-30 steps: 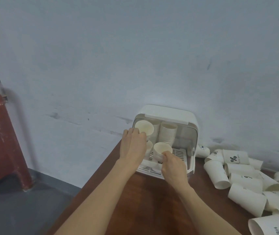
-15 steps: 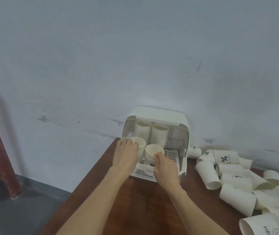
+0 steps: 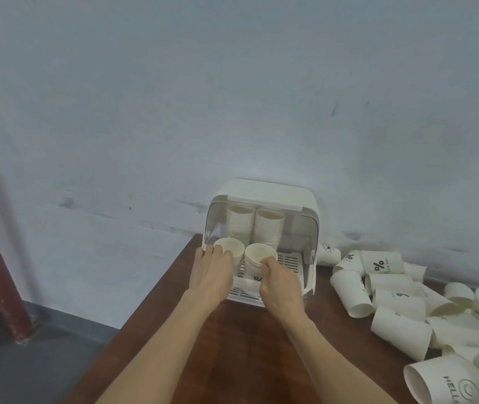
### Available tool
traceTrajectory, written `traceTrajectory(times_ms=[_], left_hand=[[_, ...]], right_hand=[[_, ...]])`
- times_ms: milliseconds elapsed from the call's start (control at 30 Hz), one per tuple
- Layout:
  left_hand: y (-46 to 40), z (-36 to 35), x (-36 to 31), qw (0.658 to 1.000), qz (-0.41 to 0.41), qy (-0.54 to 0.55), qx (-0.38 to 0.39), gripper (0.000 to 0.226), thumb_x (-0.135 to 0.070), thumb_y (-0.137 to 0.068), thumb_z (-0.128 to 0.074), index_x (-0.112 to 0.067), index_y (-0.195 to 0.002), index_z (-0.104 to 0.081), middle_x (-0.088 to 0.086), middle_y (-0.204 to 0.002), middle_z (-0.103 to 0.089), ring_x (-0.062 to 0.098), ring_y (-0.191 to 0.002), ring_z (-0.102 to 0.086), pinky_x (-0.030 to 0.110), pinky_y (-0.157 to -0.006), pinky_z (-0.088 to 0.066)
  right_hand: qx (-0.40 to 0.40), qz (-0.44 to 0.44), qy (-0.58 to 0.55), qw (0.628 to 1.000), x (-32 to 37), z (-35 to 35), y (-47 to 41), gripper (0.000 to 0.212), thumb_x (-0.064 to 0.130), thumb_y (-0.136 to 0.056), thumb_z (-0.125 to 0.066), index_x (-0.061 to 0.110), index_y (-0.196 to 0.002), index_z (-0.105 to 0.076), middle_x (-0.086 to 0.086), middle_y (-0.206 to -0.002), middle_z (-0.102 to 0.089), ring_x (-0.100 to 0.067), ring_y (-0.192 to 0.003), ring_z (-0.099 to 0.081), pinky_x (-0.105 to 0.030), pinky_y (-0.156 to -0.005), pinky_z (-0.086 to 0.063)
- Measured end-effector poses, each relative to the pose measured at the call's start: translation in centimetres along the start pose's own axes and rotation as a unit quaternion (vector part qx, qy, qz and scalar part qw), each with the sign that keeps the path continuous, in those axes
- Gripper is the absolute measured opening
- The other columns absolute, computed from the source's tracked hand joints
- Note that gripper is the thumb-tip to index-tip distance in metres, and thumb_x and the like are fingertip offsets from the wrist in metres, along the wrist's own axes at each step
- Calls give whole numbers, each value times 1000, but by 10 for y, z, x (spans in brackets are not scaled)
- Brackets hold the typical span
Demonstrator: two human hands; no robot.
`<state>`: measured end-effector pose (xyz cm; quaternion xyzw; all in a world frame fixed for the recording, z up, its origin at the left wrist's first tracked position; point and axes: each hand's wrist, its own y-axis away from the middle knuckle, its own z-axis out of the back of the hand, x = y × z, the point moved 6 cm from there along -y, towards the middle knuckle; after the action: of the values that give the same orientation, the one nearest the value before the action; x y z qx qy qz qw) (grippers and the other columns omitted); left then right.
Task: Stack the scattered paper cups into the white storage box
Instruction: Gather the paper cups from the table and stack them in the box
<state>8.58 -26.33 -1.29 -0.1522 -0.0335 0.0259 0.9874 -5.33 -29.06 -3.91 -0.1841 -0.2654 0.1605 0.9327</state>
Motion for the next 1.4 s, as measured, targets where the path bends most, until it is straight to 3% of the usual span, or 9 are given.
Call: traceTrajectory(times_ms=[167, 300, 467, 567, 733, 833, 1033, 1167, 1400], left_hand=[[15, 10, -6, 999, 21, 19, -23, 52, -12, -90, -46, -11, -140, -33, 8, -129, -52, 27, -121, -44, 37, -97, -31], [39, 27, -13, 998, 5, 37, -47, 31, -17, -93, -42, -16, -124, -45, 3, -121, -54, 24, -115, -46, 35, -95, -30], [61, 45, -19, 996, -11, 57, -61, 26, -18, -94, -40, -19, -119, -49, 1, -119, -55, 22, -113, -47, 34, -93, -30], [74, 55, -26, 995, -17, 69, -64, 28, -16, -94, -38, -20, -120, -49, 0, -117, -56, 22, -112, -48, 34, -92, -30], [94, 70, -39, 992, -29, 92, -77, 26, -19, -94, -41, -18, -118, -51, 1, -114, -59, 23, -109, -51, 35, -93, -32], [104, 74, -48, 990, -30, 113, -75, 26, -21, -95, -40, -20, -118, -54, 0, -116, -59, 21, -112, -50, 34, -95, -33], [121, 83, -75, 988, -49, 121, -78, 32, -17, -95, -41, -18, -124, -54, 1, -121, -60, 22, -115, -50, 36, -94, -34], [130, 84, -96, 986, -67, 134, -76, 31, -17, -94, -44, -16, -122, -56, 3, -118, -61, 25, -112, -52, 38, -93, -35], [140, 78, -144, 983, -113, 133, -60, 29, -23, -96, -42, -19, -120, -56, 1, -115, -62, 24, -112, -53, 36, -96, -34]], right_hand=[[13, 6, -43, 999, 3, 7, 3, 29, 16, -99, -39, 16, -125, -52, -9, -101, -69, -31, -94, -60, -39, -78, -42], [50, -7, -95, 994, 5, 15, 7, 40, 14, -96, -39, 24, -135, -45, -8, -99, -68, -29, -92, -60, -40, -79, -45], [49, -17, -140, 989, 8, 34, 25, 47, 10, -91, -43, 22, -136, -49, 2, -82, -58, -16, -81, -55, -30, -77, -42], [53, -10, -135, 989, 8, 49, 47, 45, 11, -91, -43, 21, -134, -51, -10, -97, -68, -18, -90, -58, -25, -77, -37], [52, -18, -116, 992, 0, 71, 81, 43, 16, -93, -43, 23, -135, -51, -2, -99, -69, -20, -96, -60, -27, -81, -41], [56, -27, -122, 991, -3, 86, 98, 42, 17, -93, -42, 21, -134, -51, 4, -84, -60, -23, -92, -62, -29, -80, -44], [45, -41, -118, 991, -10, 120, 122, 38, 19, -96, -41, 20, -132, -50, 2, -87, -67, -6, -73, -61, -23, -69, -48], [30, -42, -112, 992, -15, 143, 134, 37, 15, -95, -44, 17, -131, -51, 13, -76, -53, 2, -61, -48, -15, -60, -36], [6, -63, -83, 995, -39, 173, 149, 39, 20, -95, -42, 23, -133, -48, -6, -91, -66, -17, -79, -60, -26, -69, -42]])
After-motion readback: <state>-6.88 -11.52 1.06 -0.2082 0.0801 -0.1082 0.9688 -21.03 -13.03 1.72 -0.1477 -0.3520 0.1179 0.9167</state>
